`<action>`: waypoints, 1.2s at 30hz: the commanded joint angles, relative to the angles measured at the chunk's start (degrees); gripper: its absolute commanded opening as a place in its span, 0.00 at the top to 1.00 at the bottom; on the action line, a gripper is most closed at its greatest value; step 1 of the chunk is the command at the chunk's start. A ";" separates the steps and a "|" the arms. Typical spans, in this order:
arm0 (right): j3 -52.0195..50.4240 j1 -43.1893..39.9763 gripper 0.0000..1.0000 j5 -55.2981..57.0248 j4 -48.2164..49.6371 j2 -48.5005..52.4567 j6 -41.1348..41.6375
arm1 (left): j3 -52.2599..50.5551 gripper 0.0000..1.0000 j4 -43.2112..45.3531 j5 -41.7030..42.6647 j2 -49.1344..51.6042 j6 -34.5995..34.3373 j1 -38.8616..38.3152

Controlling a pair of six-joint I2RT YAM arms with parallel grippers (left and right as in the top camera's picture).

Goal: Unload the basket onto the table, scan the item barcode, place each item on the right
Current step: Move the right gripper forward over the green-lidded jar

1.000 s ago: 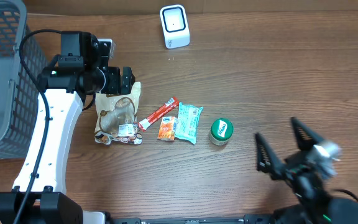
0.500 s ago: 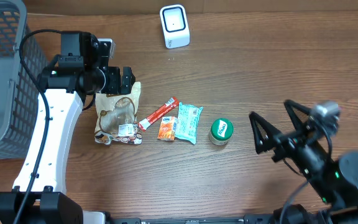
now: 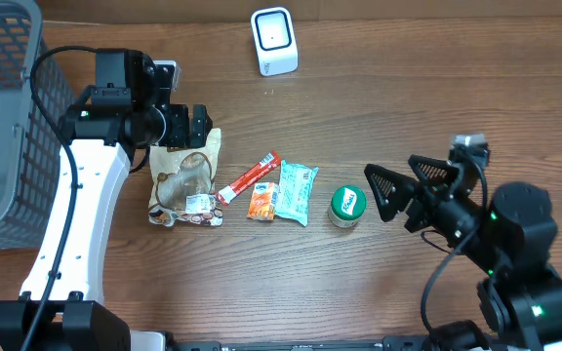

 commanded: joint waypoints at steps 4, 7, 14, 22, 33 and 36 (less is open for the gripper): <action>1.05 0.00 0.00 -2.01 0.15 4.61 1.33 | 0.44 0.00 0.07 0.68 0.55 -0.61 0.00; 1.05 -0.02 0.00 -2.01 0.00 5.31 1.31 | 0.44 0.00 0.07 0.68 0.55 -0.61 0.00; 2.78 -0.02 0.00 -4.50 -1.64 5.90 1.25 | 0.44 0.00 0.07 0.68 0.55 -0.61 0.00; 28.79 -0.02 0.00 -1.11 -27.43 21.81 -3.91 | 0.44 0.00 0.07 0.68 0.55 -0.61 0.00; 36.06 0.39 0.00 4.92 -36.81 37.24 -5.20 | 0.44 0.00 0.07 0.68 0.55 -0.61 0.00; 35.82 1.66 0.00 4.98 -38.18 38.93 -5.22 | 0.44 0.00 0.07 0.68 0.55 -0.61 0.00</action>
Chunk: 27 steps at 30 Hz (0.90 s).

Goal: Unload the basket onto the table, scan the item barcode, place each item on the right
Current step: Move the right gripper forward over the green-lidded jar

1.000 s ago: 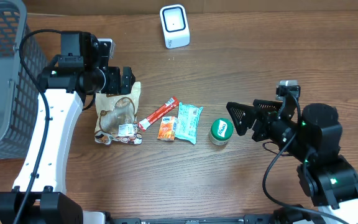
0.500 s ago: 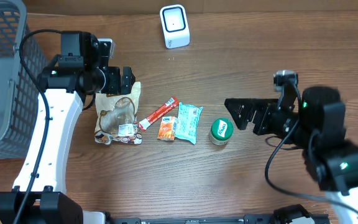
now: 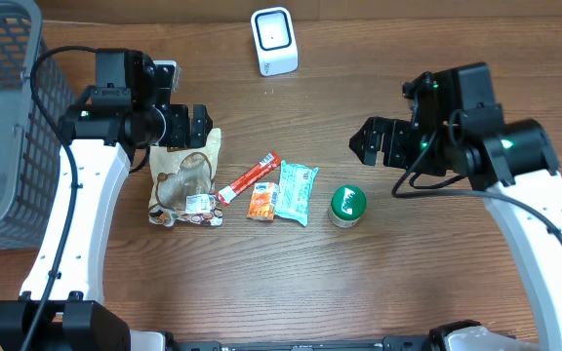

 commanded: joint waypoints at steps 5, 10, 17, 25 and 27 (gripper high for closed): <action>0.76 4.76 0.04 4.83 -1.55 2.80 -0.02 | 0.44 0.00 0.09 0.50 0.50 -0.61 0.00; 0.26 8.55 0.04 12.17 -2.93 4.61 4.13 | 0.44 0.00 0.09 0.50 0.50 -0.61 0.00; -2.71 11.91 0.02 20.09 -2.40 6.34 10.62 | 0.44 0.00 0.09 0.50 0.50 -0.61 0.00; -7.13 11.93 0.01 20.22 -0.09 8.66 13.29 | 0.44 0.00 0.09 0.50 0.50 -0.61 0.00; -8.13 11.93 0.01 20.22 0.59 9.27 13.29 | 0.44 0.00 0.09 0.50 0.50 -0.61 0.00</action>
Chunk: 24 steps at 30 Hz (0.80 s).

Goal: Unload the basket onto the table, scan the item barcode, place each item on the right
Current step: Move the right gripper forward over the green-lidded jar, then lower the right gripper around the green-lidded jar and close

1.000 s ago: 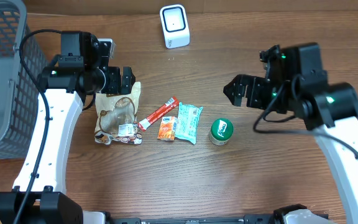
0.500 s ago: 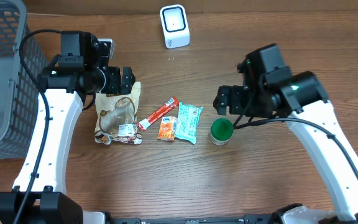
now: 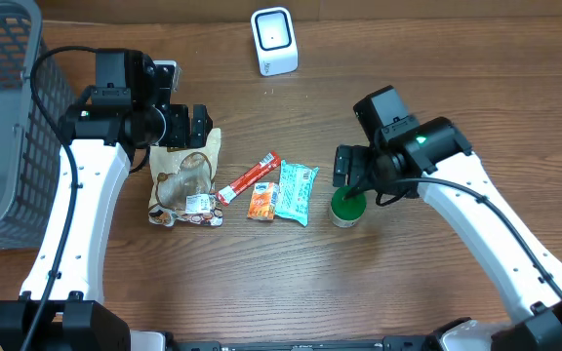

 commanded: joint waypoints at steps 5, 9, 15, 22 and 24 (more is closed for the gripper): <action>-6.05 0.20 0.01 1.16 4.66 1.84 1.27 | 0.44 0.00 0.09 0.50 0.50 -0.61 0.00; -8.20 0.20 0.01 1.16 6.05 1.84 1.27 | 0.44 0.00 0.09 0.50 0.50 -0.61 0.00; -9.07 0.20 0.01 1.16 6.88 1.86 1.05 | 0.44 0.00 0.09 0.50 0.50 -0.61 0.00; -9.11 0.72 0.00 1.18 7.19 1.86 1.05 | 0.44 0.00 0.09 0.50 0.50 -0.61 0.00; -9.14 2.08 0.00 1.44 8.24 1.95 1.05 | 0.44 0.00 0.09 0.50 0.50 -0.61 0.00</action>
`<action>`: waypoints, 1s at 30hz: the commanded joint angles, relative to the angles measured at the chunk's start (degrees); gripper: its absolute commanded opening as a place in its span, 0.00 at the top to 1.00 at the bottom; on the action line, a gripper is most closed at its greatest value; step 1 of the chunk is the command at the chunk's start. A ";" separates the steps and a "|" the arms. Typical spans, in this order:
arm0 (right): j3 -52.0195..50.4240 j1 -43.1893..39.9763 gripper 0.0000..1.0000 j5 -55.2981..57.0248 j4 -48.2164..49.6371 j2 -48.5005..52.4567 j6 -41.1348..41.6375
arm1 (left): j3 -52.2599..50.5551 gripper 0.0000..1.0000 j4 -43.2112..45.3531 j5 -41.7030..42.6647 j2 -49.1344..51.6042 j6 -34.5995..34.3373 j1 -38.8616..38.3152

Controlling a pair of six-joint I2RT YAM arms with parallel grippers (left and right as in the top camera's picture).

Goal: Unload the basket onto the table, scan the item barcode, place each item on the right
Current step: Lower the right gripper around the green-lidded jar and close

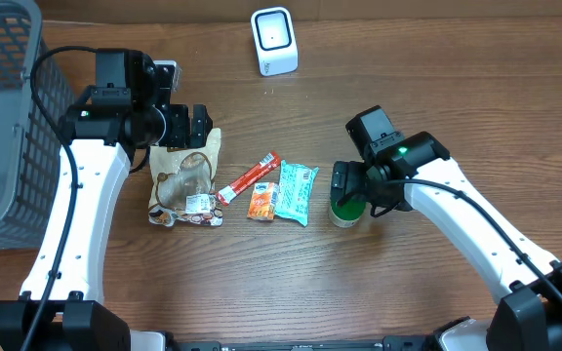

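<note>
A white barcode scanner [274, 41] stands at the back of the table. A row of items lies mid-table: a brown snack bag [185, 183], a red stick pack [252, 176], an orange packet [262, 201], a teal packet [297, 191] and a green-lidded jar [347, 208]. My right gripper [343, 188] is down over the jar, with one finger showing at the jar's left side and most of the lid covered. Whether it grips the jar is hidden by the wrist. My left gripper [200, 125] hangs open just above the top of the snack bag.
A grey mesh basket fills the far left edge. The wooden table [261, 283] is bare along the front and between the item row and the scanner.
My right gripper has moved slightly down and left, from just behind the jar to over its lid. The left arm and all items are where they were.
My right gripper was open, low at the right of the table beside the jar. Then it was raised behind the jar to the right. Then it stood just behind the jar, and now it covers the lid. The left arm has stayed still.
</note>
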 commanded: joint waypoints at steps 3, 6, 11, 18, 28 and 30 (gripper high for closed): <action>-0.55 3.26 0.00 3.39 1.62 0.04 0.20 | 0.44 0.00 0.09 0.50 0.50 -0.61 0.00; -0.90 4.59 0.00 3.48 2.67 0.11 0.20 | 0.44 0.00 0.09 0.50 0.50 -0.61 0.00; -0.98 5.92 0.00 6.40 2.86 0.35 0.24 | 0.44 0.00 0.09 0.50 0.50 -0.61 0.00; -0.98 7.26 0.00 6.49 3.69 1.81 0.22 | 0.44 0.00 0.09 0.50 0.50 -0.61 0.00; -0.98 7.43 0.00 7.26 3.67 9.03 0.22 | 0.44 0.00 0.09 0.50 0.50 -0.61 0.00; -0.98 7.43 0.00 7.23 3.61 10.12 0.24 | 0.44 0.00 0.09 0.50 0.50 -0.61 0.00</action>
